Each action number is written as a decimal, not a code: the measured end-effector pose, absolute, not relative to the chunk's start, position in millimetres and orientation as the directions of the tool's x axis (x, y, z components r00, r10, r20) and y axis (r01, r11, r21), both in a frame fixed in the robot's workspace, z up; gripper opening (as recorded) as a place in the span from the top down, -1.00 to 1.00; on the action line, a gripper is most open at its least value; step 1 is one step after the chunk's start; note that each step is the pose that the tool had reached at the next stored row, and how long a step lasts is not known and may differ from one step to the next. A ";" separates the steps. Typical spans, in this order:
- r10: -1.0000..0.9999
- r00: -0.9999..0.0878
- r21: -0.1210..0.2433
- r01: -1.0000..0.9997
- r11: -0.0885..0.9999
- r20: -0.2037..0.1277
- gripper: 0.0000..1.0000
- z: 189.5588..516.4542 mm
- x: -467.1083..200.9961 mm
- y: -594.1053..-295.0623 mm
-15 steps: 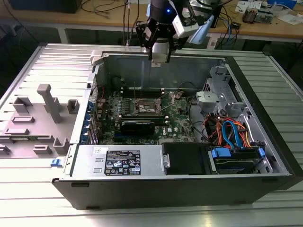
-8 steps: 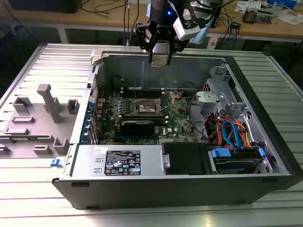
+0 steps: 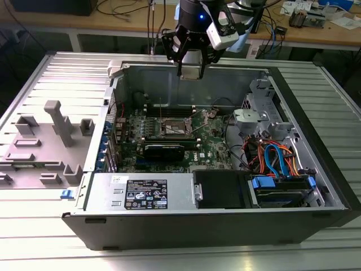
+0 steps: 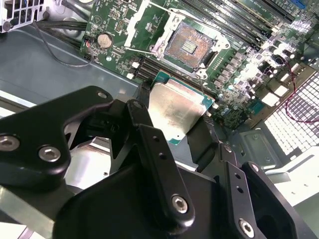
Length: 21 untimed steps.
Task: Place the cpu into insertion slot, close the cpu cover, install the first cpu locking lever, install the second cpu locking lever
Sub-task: 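Place the cpu into insertion slot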
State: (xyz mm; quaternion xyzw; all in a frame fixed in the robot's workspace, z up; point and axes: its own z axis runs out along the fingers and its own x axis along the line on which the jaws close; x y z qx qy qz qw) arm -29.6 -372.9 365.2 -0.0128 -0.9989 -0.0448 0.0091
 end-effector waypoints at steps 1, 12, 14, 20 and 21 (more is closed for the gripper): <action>0.025 -1.000 0.089 0.026 0.996 0.019 -0.09 365.1 -29.6 -372.9; 0.038 -0.999 0.089 0.040 0.995 0.019 -0.09 365.1 -29.6 -376.0; 0.053 -0.998 0.089 0.054 0.995 0.019 -0.09 365.1 -29.5 -376.0; 0.067 -0.998 0.089 0.068 0.994 0.019 -0.09 365.1 -29.6 -376.0; 0.067 -0.998 0.089 0.068 0.994 0.019 -0.09 365.1 -29.6 -376.0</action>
